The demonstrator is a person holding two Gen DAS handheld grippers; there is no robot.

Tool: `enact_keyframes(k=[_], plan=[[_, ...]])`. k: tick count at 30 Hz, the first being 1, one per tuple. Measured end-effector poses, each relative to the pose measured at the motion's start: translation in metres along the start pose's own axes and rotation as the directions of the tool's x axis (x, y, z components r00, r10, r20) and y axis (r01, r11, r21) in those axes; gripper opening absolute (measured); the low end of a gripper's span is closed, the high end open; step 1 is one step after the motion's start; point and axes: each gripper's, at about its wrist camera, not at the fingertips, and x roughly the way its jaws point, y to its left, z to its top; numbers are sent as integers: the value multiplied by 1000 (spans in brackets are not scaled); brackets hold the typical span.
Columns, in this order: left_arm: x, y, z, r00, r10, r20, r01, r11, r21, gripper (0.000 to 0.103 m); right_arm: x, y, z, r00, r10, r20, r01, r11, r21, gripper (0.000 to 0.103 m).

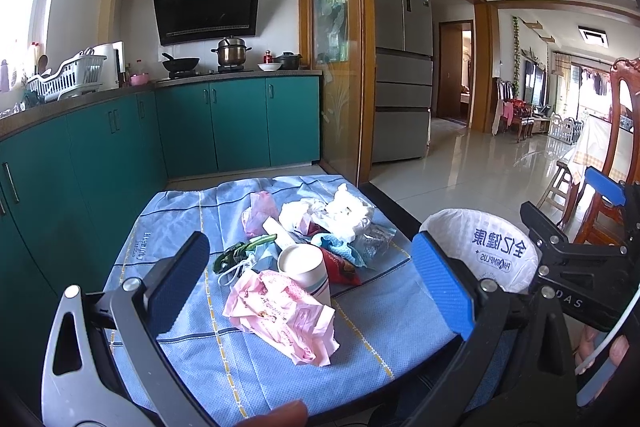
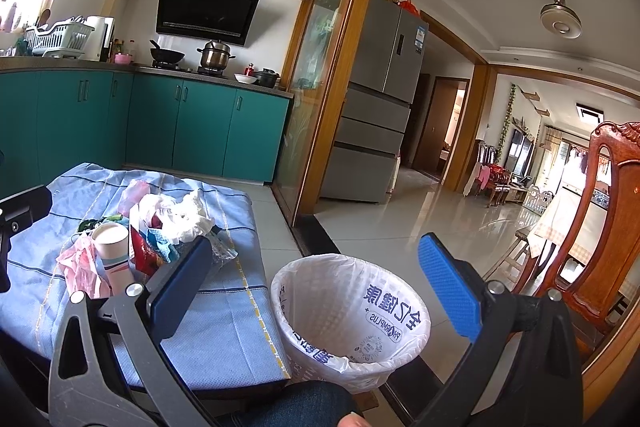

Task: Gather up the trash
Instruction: 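Grasp the pink wrapper with the left tool while the right tool grasps a white plastic bag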

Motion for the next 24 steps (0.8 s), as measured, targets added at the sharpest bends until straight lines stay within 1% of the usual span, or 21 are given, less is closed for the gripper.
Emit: enact_keyframes(k=[2,4,5,6,8,9,10,11,12,13,14,15,16,18,19,20,21,22,23,24], plan=[[0,4,1,1000,7,9,-7,1000,-3,100,2,-1,1,1000,1,1,-1,1000,1,101],[4,13,1,998,55,9,-55,998,-12,100,10,-3,3,1000,9,-19,-9,1000,6,101],[9,20,0,997,82,-6,-82,996,-20,100,18,-4,3,999,26,-37,-26,1000,9,101],[14,26,0,996,88,-26,-89,996,-26,100,29,-4,3,997,61,-56,-61,998,13,101],[29,43,-6,992,87,-94,-93,994,-61,100,49,-2,4,989,128,-80,-128,992,3,100],[32,50,-8,990,93,-107,-102,991,-81,100,61,3,4,984,155,-85,-157,987,-19,100],[36,59,-12,988,99,-121,-112,988,-109,96,71,8,4,979,182,-87,-186,982,-39,100],[41,66,-14,985,109,-135,-126,984,-125,93,83,15,4,967,236,-95,-242,969,-56,99],[43,68,-16,983,118,-142,-136,983,-127,86,92,20,4,951,292,-104,-299,952,-62,98],[49,73,-18,979,137,-152,-157,979,-127,83,106,28,5,925,362,-115,-371,926,-71,95],[51,75,-20,977,144,-157,-164,978,-127,78,118,38,7,902,415,-121,-426,901,-84,94],[55,77,-23,975,147,-166,-169,978,-126,78,134,50,9,880,457,-125,-470,876,-107,94],[60,78,-25,974,137,-181,-161,979,-123,78,144,58,11,872,472,-130,-487,865,-120,94],[68,77,-30,973,109,-202,-137,982,-129,78,170,77,16,841,518,-156,-537,833,-132,93],[72,76,-33,974,88,-208,-119,982,-144,79,186,86,17,829,533,-168,-555,821,-132,93],[75,75,-35,974,71,-214,-106,982,-155,83,197,95,17,828,532,-177,-556,820,-139,93],[76,72,-36,974,65,-217,-101,983,-156,92,204,100,17,829,529,-181,-555,819,-144,93],[78,68,-37,974,59,-220,-94,984,-151,94,214,107,14,824,535,-188,-561,816,-138,93],[80,65,-38,973,59,-221,-91,986,-140,94,220,110,12,816,545,-193,-571,812,-122,93],[83,61,-39,972,65,-224,-94,988,-124,94,226,113,9,801,564,-201,-589,802,-96,93]])
